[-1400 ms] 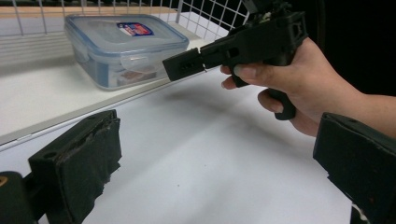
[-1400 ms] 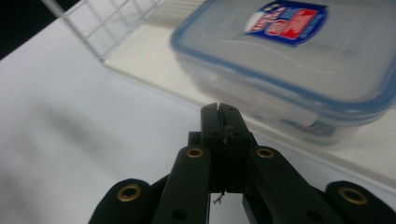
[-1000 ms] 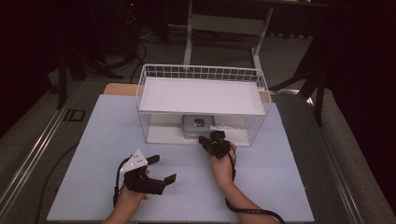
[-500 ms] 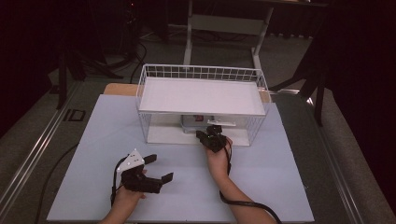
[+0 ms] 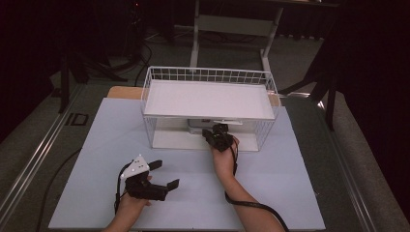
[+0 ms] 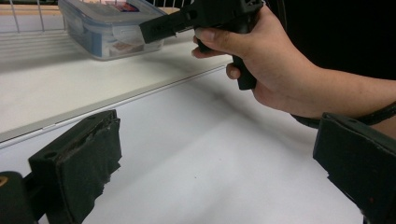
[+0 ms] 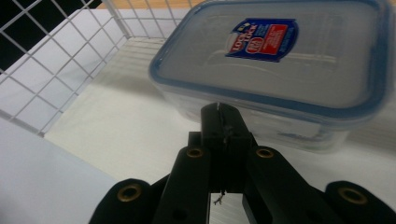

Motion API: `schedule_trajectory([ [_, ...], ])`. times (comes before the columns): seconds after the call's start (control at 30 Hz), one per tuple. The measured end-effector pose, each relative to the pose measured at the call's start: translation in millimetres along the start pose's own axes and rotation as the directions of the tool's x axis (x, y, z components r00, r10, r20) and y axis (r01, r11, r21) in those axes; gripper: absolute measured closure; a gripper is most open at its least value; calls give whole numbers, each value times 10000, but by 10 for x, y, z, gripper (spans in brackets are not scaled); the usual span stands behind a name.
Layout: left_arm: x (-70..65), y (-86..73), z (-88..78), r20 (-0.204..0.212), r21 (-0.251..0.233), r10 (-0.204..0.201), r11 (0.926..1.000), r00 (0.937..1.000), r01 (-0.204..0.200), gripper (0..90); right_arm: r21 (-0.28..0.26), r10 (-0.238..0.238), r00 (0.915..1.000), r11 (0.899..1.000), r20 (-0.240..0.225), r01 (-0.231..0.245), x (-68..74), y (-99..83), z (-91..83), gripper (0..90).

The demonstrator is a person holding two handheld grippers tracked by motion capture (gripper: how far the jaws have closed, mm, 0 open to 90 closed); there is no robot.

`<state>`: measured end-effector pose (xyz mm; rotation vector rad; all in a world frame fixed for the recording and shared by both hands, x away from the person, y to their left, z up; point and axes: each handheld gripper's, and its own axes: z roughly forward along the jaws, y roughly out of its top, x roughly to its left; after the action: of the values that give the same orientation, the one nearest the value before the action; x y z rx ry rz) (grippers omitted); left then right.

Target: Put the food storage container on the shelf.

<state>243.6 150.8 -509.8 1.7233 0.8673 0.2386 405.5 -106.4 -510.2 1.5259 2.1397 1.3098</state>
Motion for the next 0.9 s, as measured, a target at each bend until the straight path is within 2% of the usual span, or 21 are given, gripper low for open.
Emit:
schedule_trajectory([
  [0.07, 2, 0, 1, -9, 29, -10, 10000, 10000, 10, 20, -17, 0, 9999, 10000, 173, 0, 5, -4, 3, 899],
  [0.1, 0, 0, 2, 4, 28, 12, 10000, 10000, -12, 20, -106, -192, 9997, 9998, 164, 193, -2, -6, 7, 899],
  [0.13, -2, -1, 2, 16, 11, 7, 10000, 10000, -7, 20, -99, -271, 9996, 9996, 29, 271, -4, -8, 2, 900],
  [0.37, -12, 6, 4, 153, -102, 171, 9998, 9997, -169, 20, -263, -789, 9969, 9966, -72, 787, 24, -67, -28, 896],
  [0.4, -25, 19, -5, 121, -141, 345, 9993, 9993, -343, 20, -354, -1222, 9925, 9919, 64, 1223, 51, -112, -69, 865],
  [0.47, -25, 26, -12, 99, -204, 369, 9991, 9993, -367, 20, -363, -1225, 9924, 9919, -150, 1219, 59, -144, -113, 825],
  [0.6, -3, 21, -12, 60, -206, 209, 9996, 9998, -208, 20, -522, -1673, 9851, 9849, -398, 1652, 121, -207, -228, 662],
  [0.73, -11, 19, -8, -3, -152, 258, 9996, 9997, -258, 20, -600, -1772, 9814, 9831, -739, 1730, 153, -275, -316, 469],
  [0.77, -16, 19, -9, 9, -145, 267, 9995, 9996, -267, 21, -689, -1726, 9810, 9836, -890, 1668, 158, -290, -339, 418],
  [0.8, -19, 20, -11, 14, -153, 285, 9995, 9996, -284, 20, -693, -1696, 9795, 9842, -1084, 1628, 160, -299, -355, 329],
  [0.83, -22, 22, -12, 9, -144, 294, 9995, 9996, -294, 20, -692, -1803, 9762, 9825, -1208, 1729, 162, -308, -368, 273],
  [0.9, -31, 29, -13, 70, -226, 362, 9991, 9993, -361, 20, -797, -1843, 9705, 9816, -1557, 1736, 161, -325, -411, 212],
])
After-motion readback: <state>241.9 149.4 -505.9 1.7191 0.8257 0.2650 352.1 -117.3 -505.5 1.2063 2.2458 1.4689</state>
